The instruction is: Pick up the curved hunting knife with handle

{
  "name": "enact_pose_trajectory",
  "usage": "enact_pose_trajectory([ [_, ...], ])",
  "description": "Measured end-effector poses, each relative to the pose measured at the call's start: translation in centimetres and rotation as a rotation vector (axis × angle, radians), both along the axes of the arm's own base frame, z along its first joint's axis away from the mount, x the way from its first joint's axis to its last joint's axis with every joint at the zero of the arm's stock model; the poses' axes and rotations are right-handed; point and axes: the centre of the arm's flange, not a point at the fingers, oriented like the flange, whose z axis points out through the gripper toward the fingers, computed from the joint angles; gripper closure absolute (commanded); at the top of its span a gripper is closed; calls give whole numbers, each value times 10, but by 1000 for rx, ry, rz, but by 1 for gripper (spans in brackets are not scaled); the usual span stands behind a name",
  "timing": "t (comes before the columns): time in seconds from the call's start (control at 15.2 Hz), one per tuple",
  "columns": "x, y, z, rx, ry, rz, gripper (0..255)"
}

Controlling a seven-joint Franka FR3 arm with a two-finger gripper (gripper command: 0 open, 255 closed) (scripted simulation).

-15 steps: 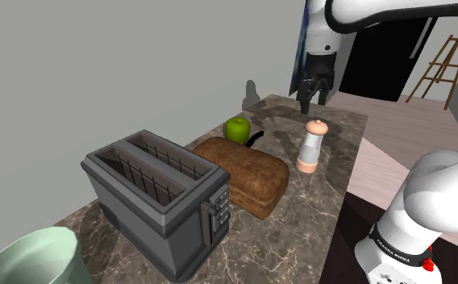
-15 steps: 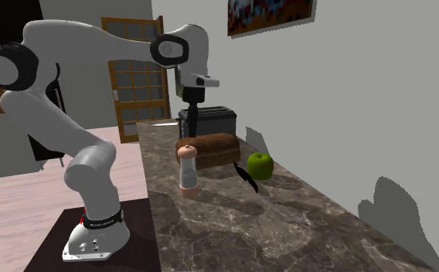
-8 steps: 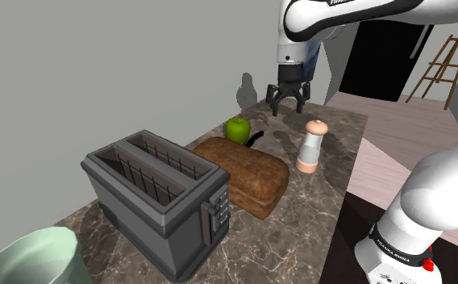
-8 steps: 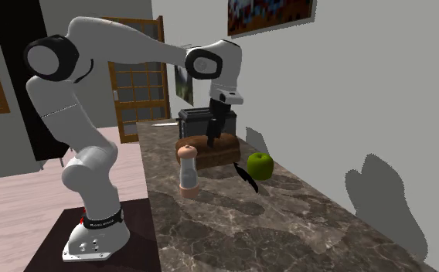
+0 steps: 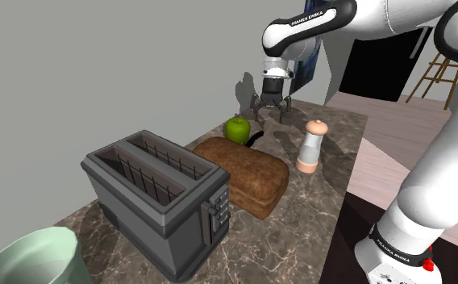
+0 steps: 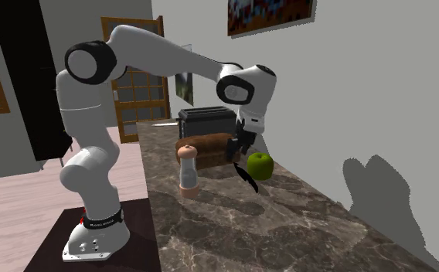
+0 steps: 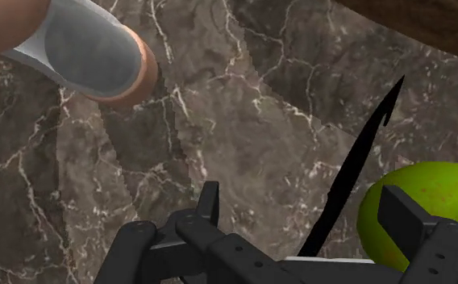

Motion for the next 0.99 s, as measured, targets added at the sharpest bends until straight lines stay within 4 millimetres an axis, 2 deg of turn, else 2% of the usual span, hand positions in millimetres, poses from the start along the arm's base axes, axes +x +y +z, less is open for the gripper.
enact_pose_trajectory([
  [0.2,26,-29,-28,40,36,-169,0],
  [0.53,47,-72,-74,99,91,-423,0],
  [0.99,48,-78,-114,106,97,-454,0],
])
